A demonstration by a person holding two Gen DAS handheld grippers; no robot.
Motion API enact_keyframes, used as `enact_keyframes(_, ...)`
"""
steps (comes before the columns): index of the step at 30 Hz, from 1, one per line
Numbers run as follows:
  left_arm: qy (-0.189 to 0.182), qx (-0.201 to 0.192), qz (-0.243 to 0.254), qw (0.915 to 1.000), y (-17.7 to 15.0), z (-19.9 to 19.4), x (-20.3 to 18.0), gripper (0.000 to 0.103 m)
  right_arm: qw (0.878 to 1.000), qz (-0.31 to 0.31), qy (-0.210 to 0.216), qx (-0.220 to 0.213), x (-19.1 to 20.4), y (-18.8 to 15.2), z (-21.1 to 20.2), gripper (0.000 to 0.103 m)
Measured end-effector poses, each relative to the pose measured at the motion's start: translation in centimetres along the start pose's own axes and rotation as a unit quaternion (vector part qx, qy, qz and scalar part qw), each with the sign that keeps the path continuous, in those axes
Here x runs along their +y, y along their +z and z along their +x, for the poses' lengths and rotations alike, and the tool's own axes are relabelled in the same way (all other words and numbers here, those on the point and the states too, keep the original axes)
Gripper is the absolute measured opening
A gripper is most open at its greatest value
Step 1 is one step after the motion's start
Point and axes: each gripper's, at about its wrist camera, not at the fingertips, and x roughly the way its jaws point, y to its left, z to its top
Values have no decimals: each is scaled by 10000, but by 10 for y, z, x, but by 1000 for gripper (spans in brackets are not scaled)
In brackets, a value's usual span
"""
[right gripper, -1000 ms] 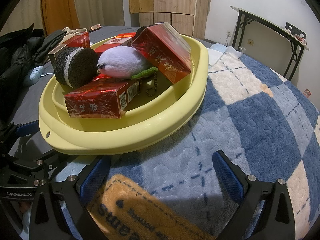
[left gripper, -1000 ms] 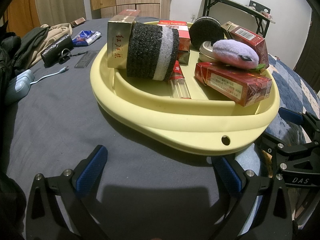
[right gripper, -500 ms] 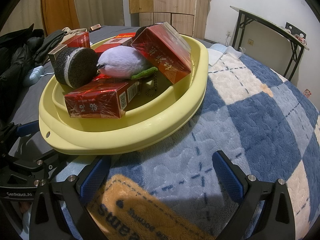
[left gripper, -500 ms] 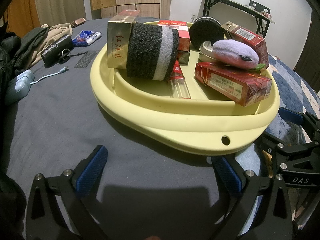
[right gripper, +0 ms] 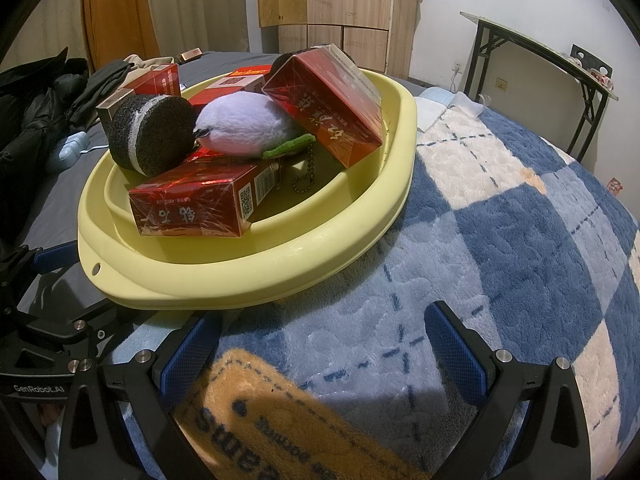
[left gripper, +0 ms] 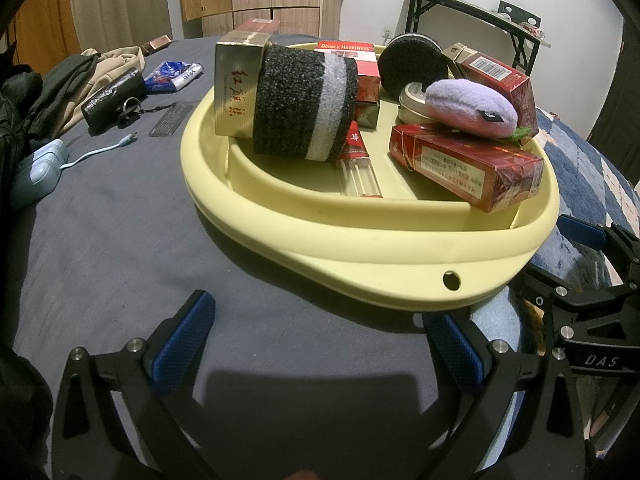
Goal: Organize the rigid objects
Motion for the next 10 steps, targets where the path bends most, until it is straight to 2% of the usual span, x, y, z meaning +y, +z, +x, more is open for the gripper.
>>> enact_keyframes(10,-4,0,-1,10000,1,0,1,103,10000,0,0,0,0,0,0,103)
